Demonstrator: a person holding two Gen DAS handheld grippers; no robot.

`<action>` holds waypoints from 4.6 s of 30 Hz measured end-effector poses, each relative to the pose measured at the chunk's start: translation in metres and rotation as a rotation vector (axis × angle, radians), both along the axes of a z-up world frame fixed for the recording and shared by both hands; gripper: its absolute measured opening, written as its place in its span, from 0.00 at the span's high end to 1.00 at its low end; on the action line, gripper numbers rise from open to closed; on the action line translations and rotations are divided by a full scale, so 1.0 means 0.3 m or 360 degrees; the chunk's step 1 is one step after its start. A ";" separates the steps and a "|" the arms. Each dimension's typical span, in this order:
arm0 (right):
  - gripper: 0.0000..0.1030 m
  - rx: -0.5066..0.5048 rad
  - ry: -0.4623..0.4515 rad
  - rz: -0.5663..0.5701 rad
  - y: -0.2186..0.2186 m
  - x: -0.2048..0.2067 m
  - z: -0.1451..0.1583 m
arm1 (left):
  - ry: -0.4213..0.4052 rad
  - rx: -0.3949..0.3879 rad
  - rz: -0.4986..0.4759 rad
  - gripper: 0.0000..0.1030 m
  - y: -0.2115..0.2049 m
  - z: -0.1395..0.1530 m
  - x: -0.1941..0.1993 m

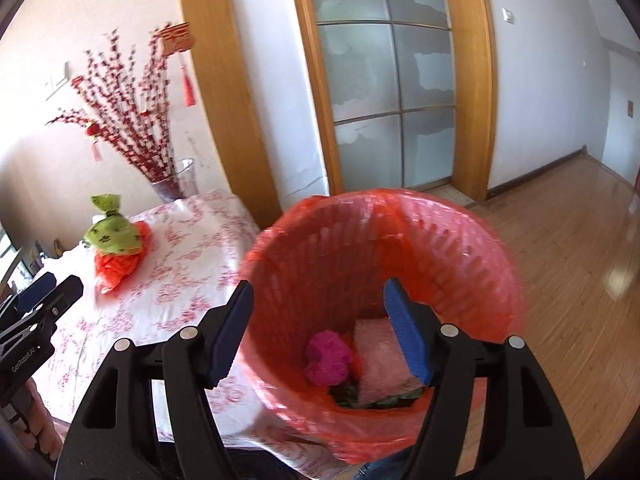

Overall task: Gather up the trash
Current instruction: 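Move both open tools back to the table toward the green paw-print bag, then grasp the green paw-print bag with the right tool while the left tool grasps the white bag, then carry the green and white bags over the wastebasket and open both tools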

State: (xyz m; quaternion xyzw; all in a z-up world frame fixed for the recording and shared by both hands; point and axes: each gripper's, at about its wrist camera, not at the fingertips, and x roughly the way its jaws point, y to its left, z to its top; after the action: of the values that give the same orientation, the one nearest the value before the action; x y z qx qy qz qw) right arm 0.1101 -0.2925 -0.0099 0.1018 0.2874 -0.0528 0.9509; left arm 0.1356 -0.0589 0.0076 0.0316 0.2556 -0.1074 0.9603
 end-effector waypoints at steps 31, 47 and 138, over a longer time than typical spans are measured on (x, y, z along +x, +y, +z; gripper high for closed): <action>0.71 -0.0041 0.0098 0.0760 0.785 0.511 0.084 | 0.0067 -0.0100 0.0677 0.23 0.683 -0.051 0.012; 0.99 -0.0148 0.0045 0.0646 0.717 0.493 0.052 | 0.0140 -0.0148 0.0589 0.23 0.668 -0.081 0.112; 0.99 0.0048 -0.0054 -0.0190 -0.141 -0.026 0.021 | 0.0125 -0.0168 -0.0584 0.95 -0.330 0.064 0.069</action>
State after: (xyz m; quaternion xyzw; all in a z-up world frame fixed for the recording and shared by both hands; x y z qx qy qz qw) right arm 0.1023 -0.3349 -0.0036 0.1338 0.2653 -0.1035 0.9492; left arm 0.1561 -0.1579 0.0268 0.0230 0.2768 -0.2949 0.9143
